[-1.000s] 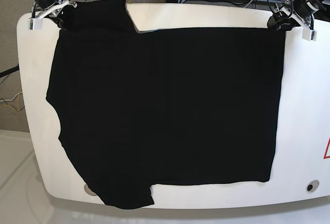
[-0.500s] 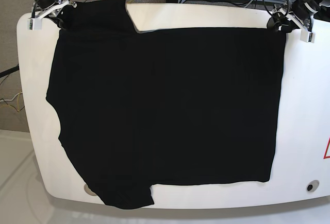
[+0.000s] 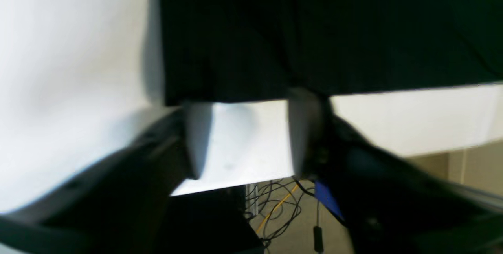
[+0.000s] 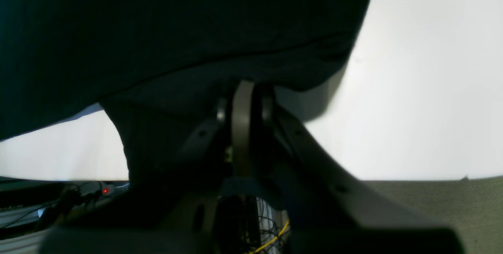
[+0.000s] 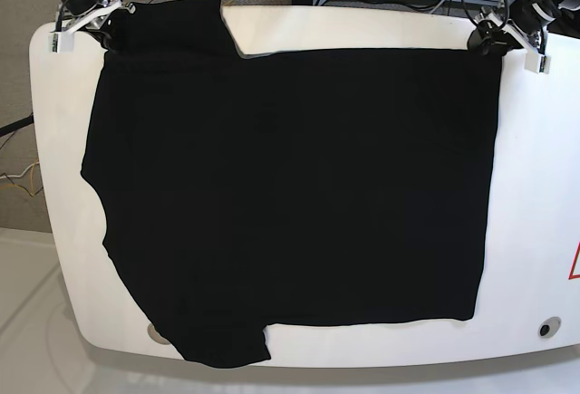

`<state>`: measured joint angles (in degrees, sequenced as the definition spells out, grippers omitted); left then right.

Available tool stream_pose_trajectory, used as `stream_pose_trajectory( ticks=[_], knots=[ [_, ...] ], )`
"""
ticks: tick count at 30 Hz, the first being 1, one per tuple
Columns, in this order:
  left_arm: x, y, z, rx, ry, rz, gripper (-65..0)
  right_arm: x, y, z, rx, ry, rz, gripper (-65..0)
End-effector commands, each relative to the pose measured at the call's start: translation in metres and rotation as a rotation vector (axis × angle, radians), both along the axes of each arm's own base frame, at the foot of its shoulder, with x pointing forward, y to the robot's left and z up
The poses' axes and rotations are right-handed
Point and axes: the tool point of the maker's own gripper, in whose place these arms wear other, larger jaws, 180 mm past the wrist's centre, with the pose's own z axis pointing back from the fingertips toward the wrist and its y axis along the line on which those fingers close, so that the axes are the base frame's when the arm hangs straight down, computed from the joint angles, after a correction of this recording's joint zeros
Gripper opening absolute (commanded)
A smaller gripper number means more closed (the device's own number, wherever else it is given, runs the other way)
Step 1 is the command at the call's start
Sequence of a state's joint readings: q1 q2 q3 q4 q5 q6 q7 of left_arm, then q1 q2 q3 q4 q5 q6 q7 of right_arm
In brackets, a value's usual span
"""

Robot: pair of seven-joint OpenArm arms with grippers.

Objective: Fold the T-shirt properly

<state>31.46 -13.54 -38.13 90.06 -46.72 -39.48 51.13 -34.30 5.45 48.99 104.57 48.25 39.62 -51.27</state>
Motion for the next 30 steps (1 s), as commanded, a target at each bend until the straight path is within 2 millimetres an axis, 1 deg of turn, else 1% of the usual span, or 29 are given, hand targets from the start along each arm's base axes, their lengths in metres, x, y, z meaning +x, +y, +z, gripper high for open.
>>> stream_pose_trajectory(
  ticks=[1,6,18,22,26,28,30],
  knots=[
    [-0.007,0.003,-0.001,0.017,0.027,-0.01,-30.9,0.005,-0.004,0.01,-0.014,-0.04,0.002,-64.1],
    [-0.004,0.003,0.0,0.007,0.022,-0.007,-27.8,0.003,-0.005,0.01,-0.016,-0.037,0.0,-63.7],
    [0.0,0.003,0.001,0.008,0.007,-0.004,-29.4,0.005,-0.005,0.01,-0.016,-0.041,-0.001,-63.5],
    [0.002,0.005,0.003,0.015,-0.008,0.003,-30.8,0.005,-0.005,0.011,-0.016,-0.043,-0.001,-63.5],
    [0.008,0.008,0.007,0.02,-0.041,0.018,-34.1,0.005,-0.005,0.011,-0.017,-0.043,-0.001,-63.4],
    [0.014,0.009,0.009,0.022,-0.07,0.038,-36.4,0.005,-0.005,0.011,-0.017,-0.041,0.0,-63.3],
    [0.016,0.01,0.01,0.024,-0.079,0.04,-37.2,0.005,-0.005,0.011,-0.017,-0.041,0.001,-63.3]
  ],
)
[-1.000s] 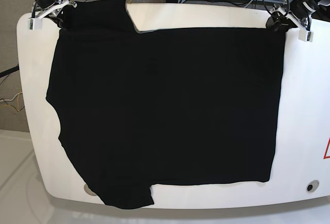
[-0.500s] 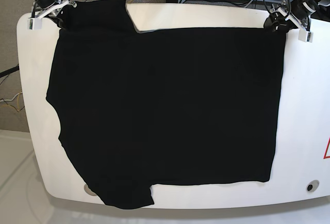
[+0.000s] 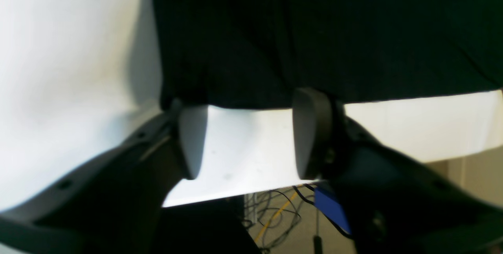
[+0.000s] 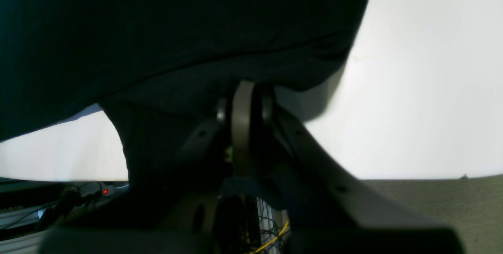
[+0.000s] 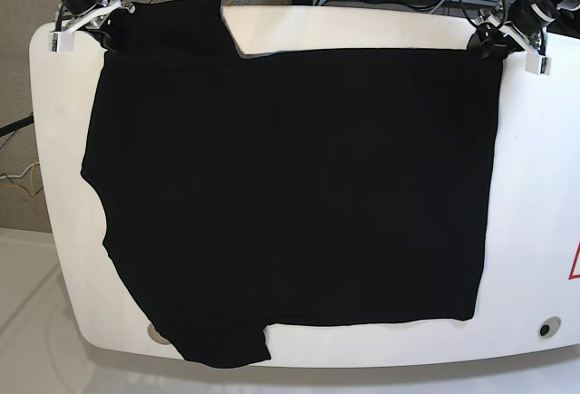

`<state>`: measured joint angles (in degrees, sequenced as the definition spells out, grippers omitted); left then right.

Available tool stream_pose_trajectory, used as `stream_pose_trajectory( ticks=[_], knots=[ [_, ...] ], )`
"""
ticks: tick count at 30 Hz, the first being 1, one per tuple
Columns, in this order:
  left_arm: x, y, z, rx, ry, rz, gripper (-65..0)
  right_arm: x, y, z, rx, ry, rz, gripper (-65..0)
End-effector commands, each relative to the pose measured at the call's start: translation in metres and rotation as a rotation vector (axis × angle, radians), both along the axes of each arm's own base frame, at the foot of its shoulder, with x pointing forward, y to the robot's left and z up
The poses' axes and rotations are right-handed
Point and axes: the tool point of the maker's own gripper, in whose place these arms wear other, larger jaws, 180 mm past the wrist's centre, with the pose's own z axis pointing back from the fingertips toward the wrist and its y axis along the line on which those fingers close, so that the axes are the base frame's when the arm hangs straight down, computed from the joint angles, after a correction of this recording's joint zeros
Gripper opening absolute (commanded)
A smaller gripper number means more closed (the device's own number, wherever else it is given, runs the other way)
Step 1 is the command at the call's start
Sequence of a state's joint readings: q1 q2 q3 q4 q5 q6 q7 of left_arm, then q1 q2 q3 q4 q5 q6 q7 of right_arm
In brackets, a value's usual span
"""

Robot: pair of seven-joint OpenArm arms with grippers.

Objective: Fold the T-shirt properly

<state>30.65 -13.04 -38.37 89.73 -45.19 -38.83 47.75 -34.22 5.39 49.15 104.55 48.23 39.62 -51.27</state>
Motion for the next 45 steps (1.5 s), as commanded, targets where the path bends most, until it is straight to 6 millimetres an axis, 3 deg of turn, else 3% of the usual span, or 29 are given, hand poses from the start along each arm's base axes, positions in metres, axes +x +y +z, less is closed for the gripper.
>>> stream_pose_trajectory(
  ticks=[1,6,8,16,18,20,22,26,32,45],
  knots=[
    [0.007,0.006,0.008,0.013,-0.037,0.004,-37.5,0.005,-0.004,0.011,-0.017,-0.04,0.005,-63.3],
    [0.009,0.004,0.01,0.011,-0.048,-0.001,-40.0,0.005,-0.005,0.011,-0.018,-0.04,0.005,-63.3],
    [0.011,0.002,0.01,0.007,-0.044,-0.016,-45.3,0.004,-0.004,0.009,-0.016,-0.035,0.003,-63.5],
    [0.013,0.0,0.01,0.007,-0.039,-0.028,-56.2,0.004,-0.005,0.009,-0.015,-0.034,0.0,-63.6],
    [0.011,0.003,0.009,0.013,-0.033,-0.016,-54.7,0.004,-0.004,0.009,-0.01,-0.037,-0.001,-63.7],
    [0.012,0.004,0.01,0.012,-0.04,-0.012,-46.5,0.004,-0.004,0.009,-0.01,-0.038,0.001,-63.9],
    [0.012,0.005,0.01,0.013,-0.04,-0.009,-30.7,0.004,-0.004,0.009,-0.009,-0.037,0.0,-64.0],
    [0.012,0.005,0.012,0.009,-0.047,-0.005,-23.0,0.003,-0.005,0.008,-0.009,-0.034,-0.003,-64.1],
    [0.009,-0.001,0.007,-0.003,-0.012,-0.039,-32.8,0.004,-0.002,0.008,-0.001,-0.037,0.001,-64.2],
    [0.008,-0.007,0.001,0.0,-0.007,-0.054,-39.5,0.006,-0.003,0.009,-0.007,-0.039,0.003,-64.1]
  ],
)
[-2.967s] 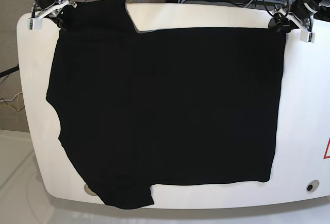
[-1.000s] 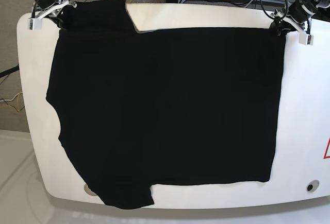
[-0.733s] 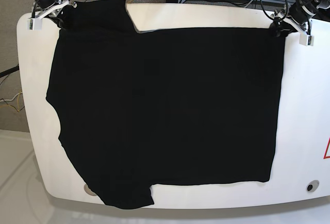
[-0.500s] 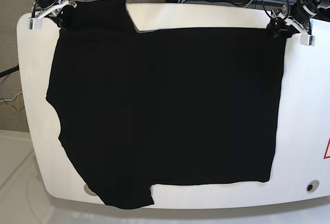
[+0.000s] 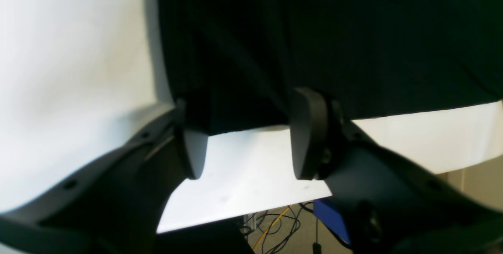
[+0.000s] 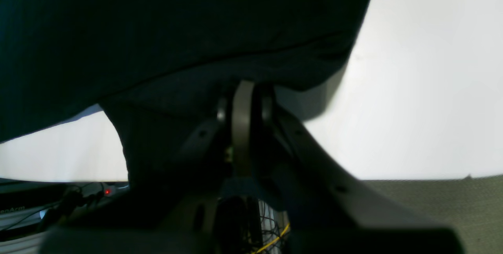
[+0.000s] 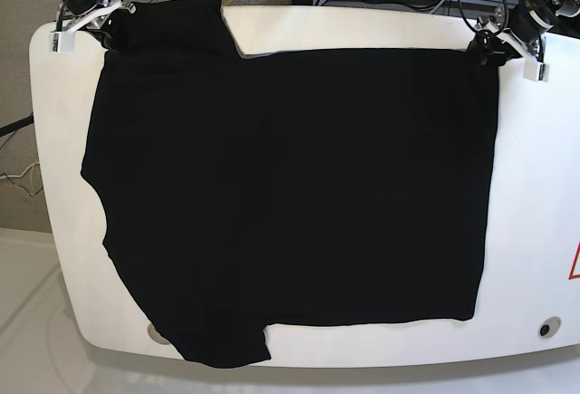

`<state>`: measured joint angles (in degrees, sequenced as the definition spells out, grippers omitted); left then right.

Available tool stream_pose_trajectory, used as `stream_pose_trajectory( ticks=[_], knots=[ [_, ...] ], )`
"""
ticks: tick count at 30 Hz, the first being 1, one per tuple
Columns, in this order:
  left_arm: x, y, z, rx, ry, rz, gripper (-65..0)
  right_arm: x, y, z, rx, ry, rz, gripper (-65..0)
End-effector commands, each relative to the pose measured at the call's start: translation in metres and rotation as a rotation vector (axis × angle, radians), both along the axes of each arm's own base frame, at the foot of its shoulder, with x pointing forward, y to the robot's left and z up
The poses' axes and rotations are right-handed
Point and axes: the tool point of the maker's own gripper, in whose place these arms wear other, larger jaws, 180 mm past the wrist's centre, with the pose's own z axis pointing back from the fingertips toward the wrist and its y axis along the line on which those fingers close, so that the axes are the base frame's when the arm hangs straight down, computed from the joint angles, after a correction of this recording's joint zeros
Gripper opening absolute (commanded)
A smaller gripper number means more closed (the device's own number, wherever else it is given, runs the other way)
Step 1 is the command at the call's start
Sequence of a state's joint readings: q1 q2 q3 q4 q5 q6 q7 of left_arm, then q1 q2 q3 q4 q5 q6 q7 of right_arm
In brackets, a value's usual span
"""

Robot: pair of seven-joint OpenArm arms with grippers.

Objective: Fold the T-shirt properly

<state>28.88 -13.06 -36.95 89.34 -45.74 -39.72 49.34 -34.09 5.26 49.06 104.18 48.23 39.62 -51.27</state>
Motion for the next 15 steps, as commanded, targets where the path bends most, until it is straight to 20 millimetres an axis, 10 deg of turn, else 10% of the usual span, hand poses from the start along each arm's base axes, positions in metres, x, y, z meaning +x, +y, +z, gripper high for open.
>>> stream_pose_trajectory(
  ticks=[1,15],
  knots=[
    [-0.0005,0.0035,0.0021,0.021,-0.004,-0.013,-40.6,0.0058,-0.0036,0.0104,-0.013,-0.041,0.006,-63.9],
    [0.0028,0.0095,0.0082,0.024,-0.025,0.004,-55.6,0.0048,-0.0042,0.0113,-0.017,-0.041,0.005,-58.3]
  ],
)
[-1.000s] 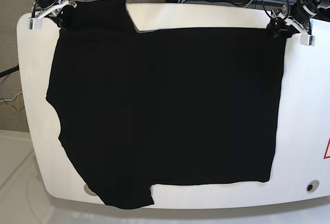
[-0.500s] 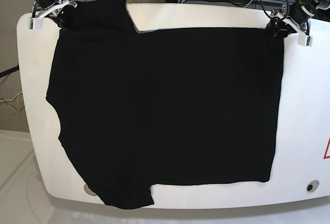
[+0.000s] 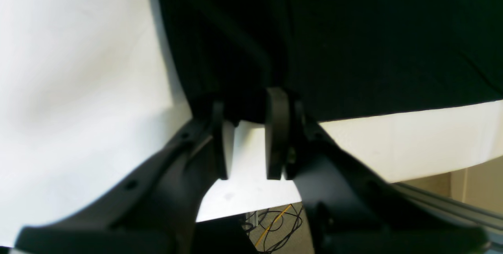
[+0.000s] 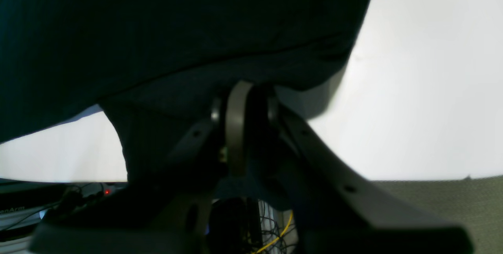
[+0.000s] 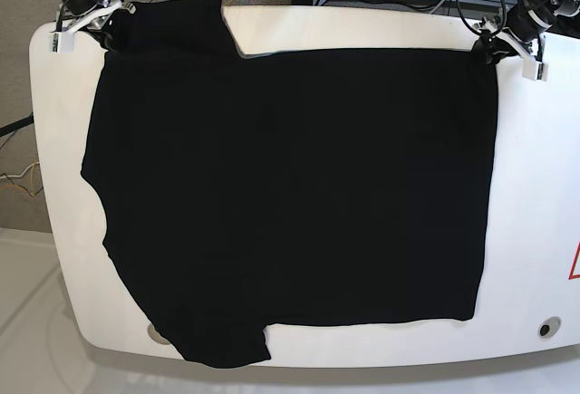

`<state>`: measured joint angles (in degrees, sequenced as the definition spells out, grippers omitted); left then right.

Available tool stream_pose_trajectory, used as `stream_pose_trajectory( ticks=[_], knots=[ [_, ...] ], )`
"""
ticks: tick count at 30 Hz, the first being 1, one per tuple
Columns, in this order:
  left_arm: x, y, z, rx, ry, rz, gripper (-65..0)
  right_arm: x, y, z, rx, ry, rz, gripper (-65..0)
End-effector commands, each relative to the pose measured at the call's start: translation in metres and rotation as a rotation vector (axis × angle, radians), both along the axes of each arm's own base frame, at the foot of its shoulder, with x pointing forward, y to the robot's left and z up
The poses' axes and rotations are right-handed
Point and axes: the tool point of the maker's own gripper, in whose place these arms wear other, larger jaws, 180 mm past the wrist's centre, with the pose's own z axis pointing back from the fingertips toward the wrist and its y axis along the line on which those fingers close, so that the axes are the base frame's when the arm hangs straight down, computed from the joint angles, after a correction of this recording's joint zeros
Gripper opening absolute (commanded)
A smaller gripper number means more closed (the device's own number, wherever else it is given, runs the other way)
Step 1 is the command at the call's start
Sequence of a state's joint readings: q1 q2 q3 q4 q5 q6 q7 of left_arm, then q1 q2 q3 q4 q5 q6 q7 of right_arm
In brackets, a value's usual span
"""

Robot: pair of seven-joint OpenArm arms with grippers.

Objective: Fold the T-shirt properly

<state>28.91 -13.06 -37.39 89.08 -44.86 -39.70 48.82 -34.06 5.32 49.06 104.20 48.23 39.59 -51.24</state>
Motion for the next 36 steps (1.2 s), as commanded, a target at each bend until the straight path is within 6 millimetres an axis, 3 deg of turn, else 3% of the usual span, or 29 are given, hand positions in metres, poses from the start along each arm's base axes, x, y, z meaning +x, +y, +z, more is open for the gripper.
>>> stream_pose_trajectory(
  ticks=[1,4,12,16,20,24,30,36],
  knots=[
    [0.0057,0.0042,0.0099,0.009,-0.033,-0.007,-55.3,0.0053,-0.0033,0.0109,-0.012,-0.043,0.005,-58.3],
    [0.0073,0.0027,0.0105,0.005,-0.039,-0.009,-53.3,0.0061,-0.0028,0.0111,-0.01,-0.046,0.006,-58.7],
    [-0.0001,0.0013,0.0039,0.007,0.003,-0.022,-34.4,0.0037,-0.004,0.009,-0.01,-0.036,0.001,-59.7],
    [-0.0015,0.0014,0.0028,0.007,0.014,-0.027,-33.3,0.0041,-0.0044,0.0097,-0.011,-0.039,0.001,-60.0],
    [-0.0013,0.0019,0.0031,0.007,0.011,-0.025,-35.7,0.0044,-0.0048,0.0105,-0.012,-0.042,0.0,-60.4],
    [0.0031,0.0001,0.004,0.003,-0.011,-0.018,-43.6,0.0026,-0.0045,0.0093,-0.012,-0.036,-0.001,-59.7],
    [0.0044,-0.0004,0.0054,0.004,-0.023,-0.015,-65.0,0.0021,-0.0047,0.0095,-0.011,-0.036,-0.004,-60.5],
    [0.0055,-0.0005,0.0075,0.002,-0.033,-0.012,-65.0,0.0011,-0.0047,0.0082,-0.011,-0.028,-0.002,-64.9]
  ],
)
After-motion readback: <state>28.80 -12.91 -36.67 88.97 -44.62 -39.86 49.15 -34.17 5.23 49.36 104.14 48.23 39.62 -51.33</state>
